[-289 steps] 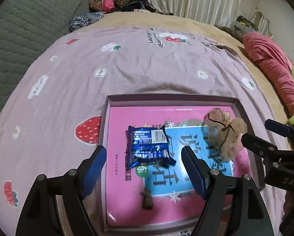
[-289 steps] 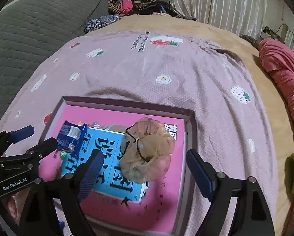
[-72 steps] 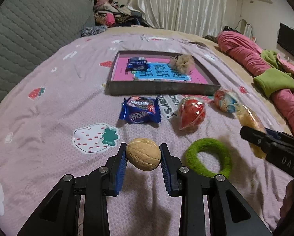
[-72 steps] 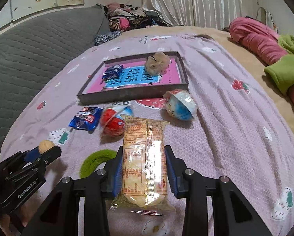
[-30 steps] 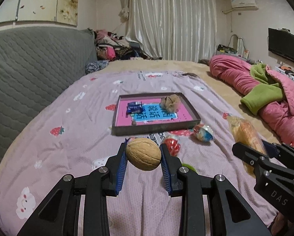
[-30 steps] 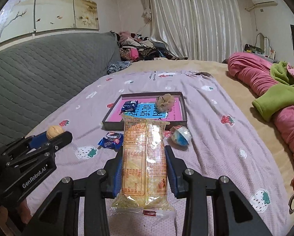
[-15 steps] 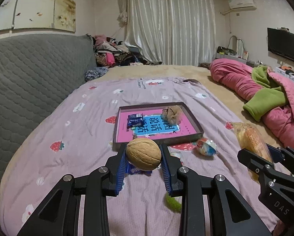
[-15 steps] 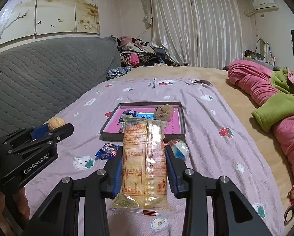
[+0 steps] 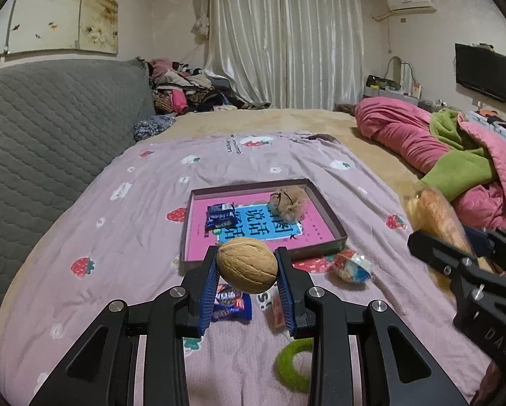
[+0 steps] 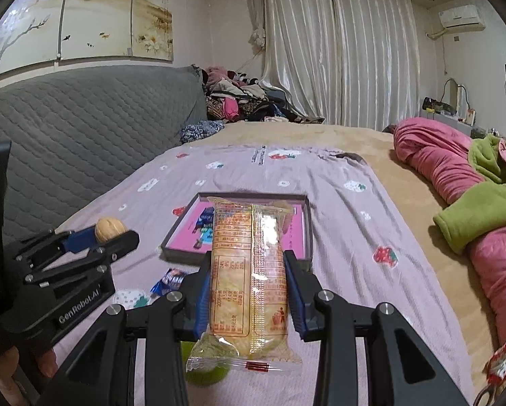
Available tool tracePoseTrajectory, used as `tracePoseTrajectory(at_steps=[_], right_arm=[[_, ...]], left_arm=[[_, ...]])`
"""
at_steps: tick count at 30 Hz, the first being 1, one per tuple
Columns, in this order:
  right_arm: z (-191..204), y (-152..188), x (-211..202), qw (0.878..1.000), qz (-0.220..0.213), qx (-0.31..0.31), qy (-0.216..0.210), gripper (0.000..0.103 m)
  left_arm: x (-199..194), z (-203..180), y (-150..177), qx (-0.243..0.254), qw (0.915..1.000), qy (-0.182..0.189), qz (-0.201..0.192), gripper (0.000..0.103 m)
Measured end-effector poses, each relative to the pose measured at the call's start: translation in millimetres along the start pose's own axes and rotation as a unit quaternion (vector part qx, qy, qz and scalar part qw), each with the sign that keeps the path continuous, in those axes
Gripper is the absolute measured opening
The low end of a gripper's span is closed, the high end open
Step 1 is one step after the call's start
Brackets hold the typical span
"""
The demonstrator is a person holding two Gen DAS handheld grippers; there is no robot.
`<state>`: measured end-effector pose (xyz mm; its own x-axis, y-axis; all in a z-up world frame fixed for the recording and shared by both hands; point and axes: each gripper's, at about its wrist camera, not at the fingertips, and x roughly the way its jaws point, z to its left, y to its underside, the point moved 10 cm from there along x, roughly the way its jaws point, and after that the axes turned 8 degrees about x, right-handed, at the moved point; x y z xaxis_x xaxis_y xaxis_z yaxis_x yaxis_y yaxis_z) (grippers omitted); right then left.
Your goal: Organize objects
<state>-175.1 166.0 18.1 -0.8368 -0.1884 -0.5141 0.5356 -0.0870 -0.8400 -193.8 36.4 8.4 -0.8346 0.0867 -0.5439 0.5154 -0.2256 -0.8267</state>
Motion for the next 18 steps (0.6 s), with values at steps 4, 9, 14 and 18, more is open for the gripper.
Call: tracePoseTrajectory(at_steps=[4,9,14,18], right_arm=[[-2,-19,8,1.000,-0.008,0.002,-0.002,0.038],[-6,-43,23,1.000,-0.013,-0.001,-0.001,0.039],[-7,-63,42,1.000,-0.012,-0.004,0.003,0.039],[-6,-77,59,1.000,-0.011,-0.016,0.006,0.039]], left_arm=[[17,6,-10,-0.003,1.0000,0.000,0.006,0.033],[39,13,-25,-0.006,0.9999,0.001,0.011,0.033],[59,22,-45,-0.015,0.9999,0.004,0.008,0.033],[72,38,-65,-0.029,0.9996,0.003,0.000,0.033]])
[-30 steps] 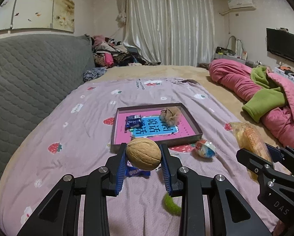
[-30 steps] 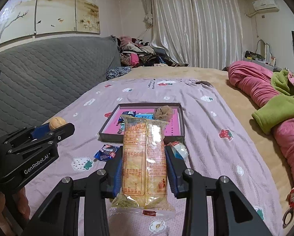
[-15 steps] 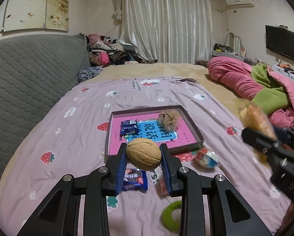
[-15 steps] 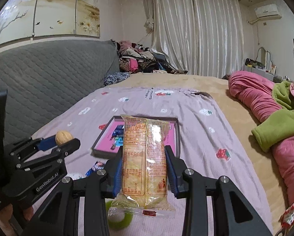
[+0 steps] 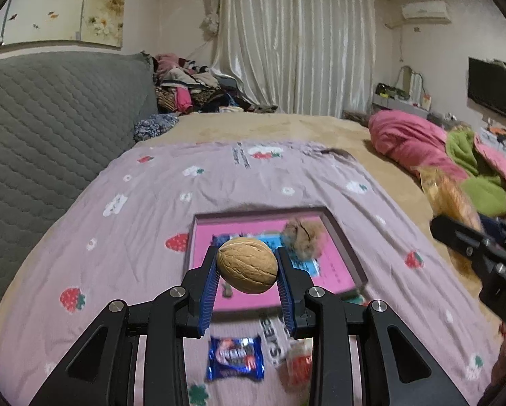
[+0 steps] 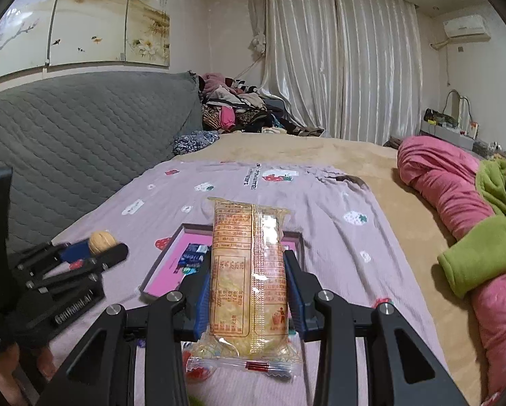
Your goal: Organize objects
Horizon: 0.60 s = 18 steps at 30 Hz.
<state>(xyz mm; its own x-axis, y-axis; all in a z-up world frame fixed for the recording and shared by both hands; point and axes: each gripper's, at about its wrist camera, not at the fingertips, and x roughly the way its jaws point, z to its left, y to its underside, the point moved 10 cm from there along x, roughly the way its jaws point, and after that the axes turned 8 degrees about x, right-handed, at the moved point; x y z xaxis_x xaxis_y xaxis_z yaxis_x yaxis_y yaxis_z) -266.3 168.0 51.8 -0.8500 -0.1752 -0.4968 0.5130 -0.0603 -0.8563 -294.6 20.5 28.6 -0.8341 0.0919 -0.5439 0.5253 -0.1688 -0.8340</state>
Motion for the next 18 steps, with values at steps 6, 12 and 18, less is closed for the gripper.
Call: tracePoseTrajectory(at_steps=[6,12,18], right_arm=[[-4,-26,28,1.000,-0.004,-0.008,0.007,0.039],[-4,-53,57,1.000,-0.017,-0.012,0.009,0.039],[-7,-36,106,1.000,0.008,-0.010,-0.008,0.039]], left_arm=[[16,19,-36,-0.005,0.9999,-0.008,-0.013,0.033],[49,25,-64,-0.003,0.9998,-0.011,-0.016,0.033],[98,21,-40,-0.019,0.9997,0.014,-0.006,0.033]])
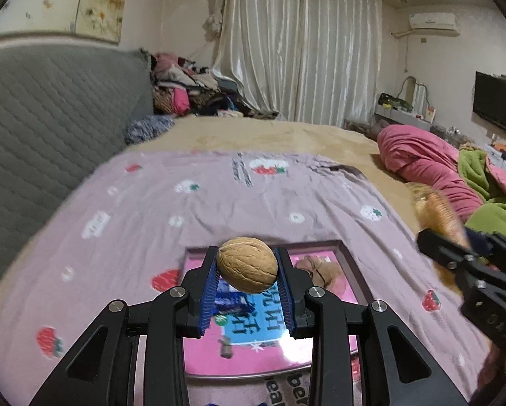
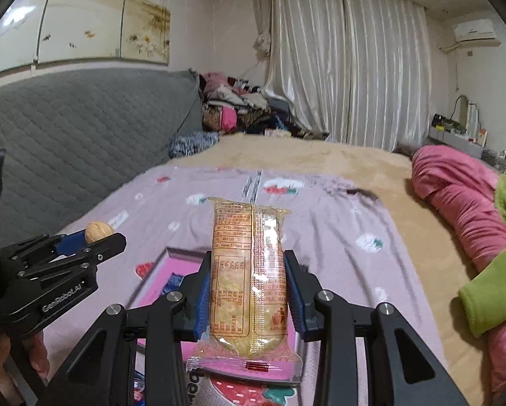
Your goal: Organize objects
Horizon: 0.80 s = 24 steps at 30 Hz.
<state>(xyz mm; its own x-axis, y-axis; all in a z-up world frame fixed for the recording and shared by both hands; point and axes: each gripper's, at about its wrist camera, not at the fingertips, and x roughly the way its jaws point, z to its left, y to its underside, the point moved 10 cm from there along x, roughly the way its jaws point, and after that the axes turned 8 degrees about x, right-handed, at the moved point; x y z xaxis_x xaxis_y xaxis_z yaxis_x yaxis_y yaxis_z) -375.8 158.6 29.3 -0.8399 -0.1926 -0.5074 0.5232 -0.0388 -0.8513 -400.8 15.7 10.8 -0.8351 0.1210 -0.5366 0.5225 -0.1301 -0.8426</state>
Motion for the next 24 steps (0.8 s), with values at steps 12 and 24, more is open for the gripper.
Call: tracePoseTrajectory(at_steps=[12,24], right_arm=[[-32,87,102,0.994,0.111,0.017,0.010,0.039],[-49,133,139,0.983,0.175,-0.002,0.056,0.039]], left_arm=[[99,14,93,0.001,0.9961,0.009,0.088,0.033],[134,6,130,0.016,0.9893,0.033,0.141,0.033]])
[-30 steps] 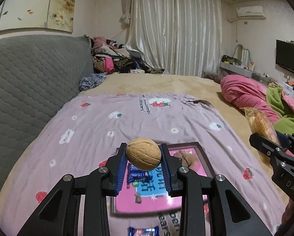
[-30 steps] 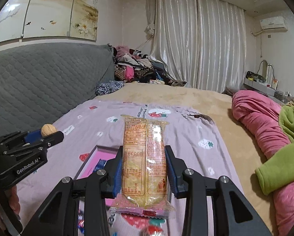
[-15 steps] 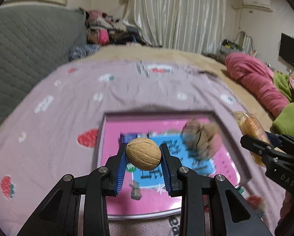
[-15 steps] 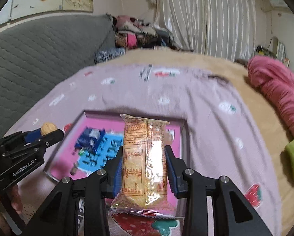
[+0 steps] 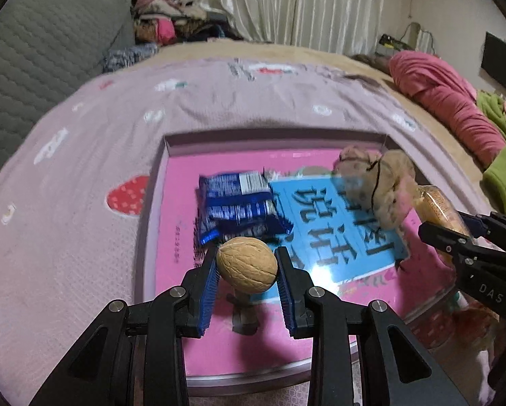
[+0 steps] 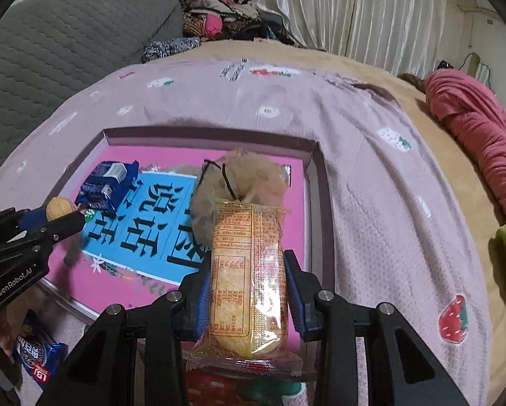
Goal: Organize objects
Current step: 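Open left tool over book to drop walnut while right tool releases bread packet in tray, then withdraw both tools from the tray back toward the remaining objects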
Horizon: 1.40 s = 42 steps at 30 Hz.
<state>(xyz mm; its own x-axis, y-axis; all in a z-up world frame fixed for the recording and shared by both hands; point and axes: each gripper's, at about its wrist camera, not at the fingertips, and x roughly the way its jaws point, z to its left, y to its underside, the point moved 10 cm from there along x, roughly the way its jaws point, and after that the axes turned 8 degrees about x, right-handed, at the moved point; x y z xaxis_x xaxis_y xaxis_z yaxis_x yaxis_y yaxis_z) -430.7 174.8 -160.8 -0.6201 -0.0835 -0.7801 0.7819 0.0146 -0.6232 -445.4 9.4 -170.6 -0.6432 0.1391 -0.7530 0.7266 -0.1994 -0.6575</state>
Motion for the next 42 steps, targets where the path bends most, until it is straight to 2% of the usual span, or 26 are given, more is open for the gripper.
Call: tracePoseTrajectory(at_steps=[4,9,18,21,22,23,25,30,33,36,39,40,42], right_arm=[[-2,10,9,1.000,0.026,-0.003,0.004,0.039],[3,14,9,0.999,0.031,-0.013,0.008,0.039],[3,15,12,0.999,0.040,-0.014,0.015,0.039],[3,13,9,0.999,0.033,-0.016,0.019,0.039],[3,13,8,0.999,0.030,-0.017,0.020,0.041],[2,12,6,0.999,0.028,-0.016,0.021,0.042],[3,11,5,0.999,0.027,-0.016,0.020,0.049],[4,11,4,0.999,0.026,-0.018,0.020,0.050],[2,7,-1,1.000,0.017,-0.012,0.017,0.052],[0,1,-9,1.000,0.005,-0.001,0.007,0.062],[-3,-5,-19,1.000,-0.013,0.011,-0.003,0.063],[-4,-8,-24,1.000,-0.019,0.017,-0.015,0.063],[-3,-10,-34,0.999,-0.029,0.026,-0.030,0.063]], left_arm=[[6,-2,7,-0.002,0.9998,0.009,0.017,0.033],[14,-1,12,-0.006,0.9994,0.006,0.034,0.033],[14,-5,12,0.000,0.9995,-0.001,0.033,0.033],[13,-3,12,-0.004,0.9992,-0.006,0.038,0.043],[13,-2,12,-0.004,0.9992,-0.006,0.039,0.051],[13,-2,11,-0.003,0.9993,-0.005,0.038,0.054],[12,-2,11,-0.001,0.9992,-0.009,0.039,0.055],[10,-3,10,-0.001,0.9993,-0.007,0.036,0.055],[4,-2,8,-0.002,0.9995,-0.008,0.029,0.066],[-2,-1,5,-0.004,0.9998,-0.008,0.020,0.068],[-9,1,2,-0.006,0.9999,-0.010,0.011,0.071],[-12,1,0,-0.005,0.9999,-0.011,0.007,0.077],[-21,2,-2,-0.002,0.9998,-0.018,0.000,0.077]])
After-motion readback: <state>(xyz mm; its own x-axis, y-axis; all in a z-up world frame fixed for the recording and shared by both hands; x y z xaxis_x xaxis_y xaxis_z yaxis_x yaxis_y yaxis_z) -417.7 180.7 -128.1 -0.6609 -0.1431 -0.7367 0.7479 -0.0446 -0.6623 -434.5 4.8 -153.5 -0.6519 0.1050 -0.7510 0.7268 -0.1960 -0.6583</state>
